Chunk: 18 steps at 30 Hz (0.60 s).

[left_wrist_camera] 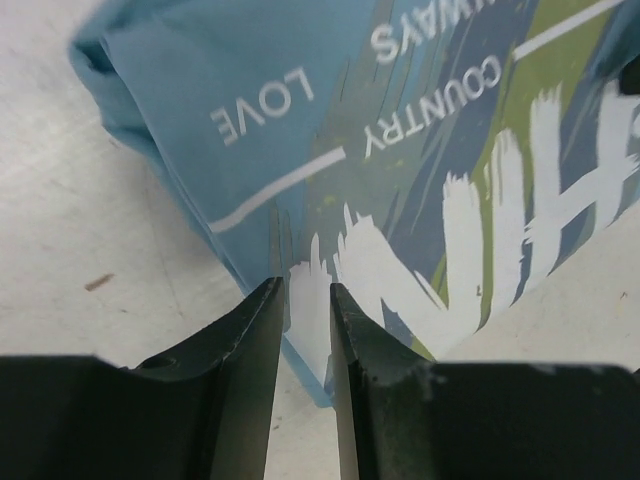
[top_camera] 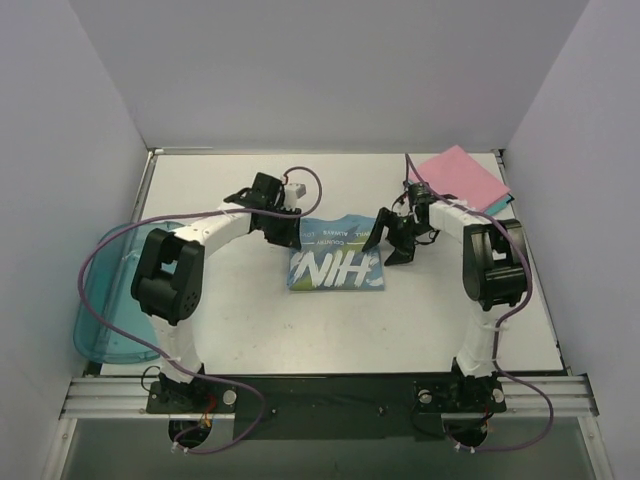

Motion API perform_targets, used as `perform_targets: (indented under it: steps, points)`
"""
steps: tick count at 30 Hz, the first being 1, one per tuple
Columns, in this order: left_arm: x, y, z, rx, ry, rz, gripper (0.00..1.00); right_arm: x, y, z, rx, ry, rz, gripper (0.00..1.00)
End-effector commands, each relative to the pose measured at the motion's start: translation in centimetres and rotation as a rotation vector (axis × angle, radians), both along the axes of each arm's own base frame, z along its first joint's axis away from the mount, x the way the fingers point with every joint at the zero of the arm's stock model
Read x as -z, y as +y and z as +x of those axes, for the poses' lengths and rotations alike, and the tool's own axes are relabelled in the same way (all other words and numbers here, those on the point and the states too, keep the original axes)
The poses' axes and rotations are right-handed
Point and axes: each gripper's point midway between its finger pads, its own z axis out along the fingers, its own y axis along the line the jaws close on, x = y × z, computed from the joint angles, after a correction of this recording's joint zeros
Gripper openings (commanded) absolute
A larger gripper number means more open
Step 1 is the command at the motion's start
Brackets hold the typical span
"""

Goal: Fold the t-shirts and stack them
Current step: Fold the long partially folded tshirt into a neat square

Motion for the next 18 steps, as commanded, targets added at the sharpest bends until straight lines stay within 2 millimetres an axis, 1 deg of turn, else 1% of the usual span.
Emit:
perform_targets:
  steps: [1,2,3,4,5,7,10,12,14,15,16,17,18]
  points:
    - [2.7,-0.5,-0.9,-0.033,0.041,-0.030,0.35,1.9,0.9,0.1,0.023,0.011,0.081,0.70]
    - [3.3,-0.4,-1.1,-0.039,0.051,-0.022,0.35,2.3,1.1,0.0,0.022,0.003,0.102,0.68]
    - [4.4,-0.2,-1.6,-0.043,0.071,-0.009,0.35,2.6,1.6,-0.3,0.030,0.021,0.133,0.64]
    - [5.0,0.1,-1.7,-0.048,0.077,0.003,0.35,3.0,1.8,-0.5,0.031,0.021,0.150,0.61]
    - [5.9,0.6,-1.7,-0.062,0.083,0.033,0.35,3.1,2.0,-0.5,0.039,0.030,0.170,0.56]
    - [6.7,1.3,-1.7,-0.071,0.084,0.066,0.34,3.8,2.0,-0.6,0.061,0.042,0.192,0.52]
    - [6.9,1.7,-1.1,-0.077,0.076,0.084,0.34,4.2,2.1,-0.2,0.073,0.043,0.220,0.48]
    - [7.4,2.0,-1.0,-0.081,0.084,0.105,0.34,4.1,2.4,0.0,0.070,0.045,0.237,0.40]
    - [7.3,2.2,-0.7,-0.087,0.078,0.114,0.33,3.8,2.6,0.5,0.070,0.036,0.248,0.24]
    - [7.3,2.3,-0.5,-0.088,0.074,0.117,0.33,3.7,2.6,0.8,0.070,0.031,0.251,0.20]
    - [7.2,2.5,-0.3,-0.092,0.069,0.122,0.33,3.4,2.7,1.0,0.070,0.024,0.256,0.12]
    - [7.1,2.8,0.0,-0.099,0.069,0.123,0.33,3.0,2.8,1.5,0.069,0.012,0.260,0.07]
    - [6.8,2.9,0.4,-0.104,0.063,0.123,0.33,2.8,2.9,1.7,0.070,0.010,0.268,0.00]
